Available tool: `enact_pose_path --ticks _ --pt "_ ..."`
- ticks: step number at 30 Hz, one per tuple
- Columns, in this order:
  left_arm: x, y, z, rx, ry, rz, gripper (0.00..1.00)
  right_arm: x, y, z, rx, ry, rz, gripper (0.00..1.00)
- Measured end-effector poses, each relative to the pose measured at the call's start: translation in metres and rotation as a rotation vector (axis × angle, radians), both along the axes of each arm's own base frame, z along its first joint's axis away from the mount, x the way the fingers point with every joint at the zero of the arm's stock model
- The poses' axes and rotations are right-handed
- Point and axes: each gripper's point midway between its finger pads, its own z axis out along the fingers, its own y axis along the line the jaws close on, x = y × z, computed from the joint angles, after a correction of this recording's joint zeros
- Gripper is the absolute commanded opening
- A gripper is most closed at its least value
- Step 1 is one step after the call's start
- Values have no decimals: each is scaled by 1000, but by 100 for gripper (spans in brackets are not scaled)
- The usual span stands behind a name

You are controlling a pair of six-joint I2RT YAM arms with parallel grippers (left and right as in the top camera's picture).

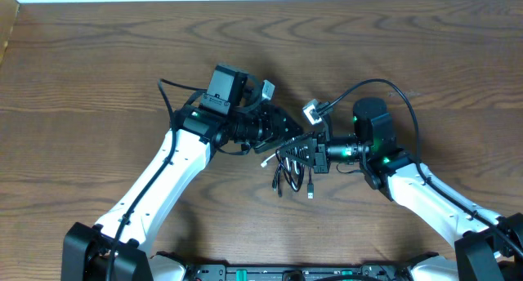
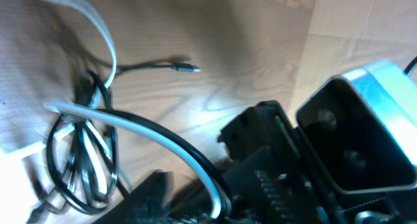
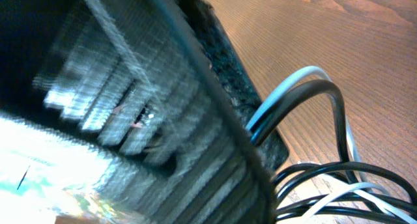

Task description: Untangle cables

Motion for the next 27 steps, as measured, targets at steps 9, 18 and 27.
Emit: enact_pose_path --ticks 9,18,27 --pt "-8 36 -17 78 73 13 62 2 -1 -1 -3 12 -14 1" --pt "-15 50 -29 153 68 -11 62 9 -7 0 -2 32 -46 1" --pt "-21 45 -52 164 65 -15 61 12 -7 2 4 40 -61 1"
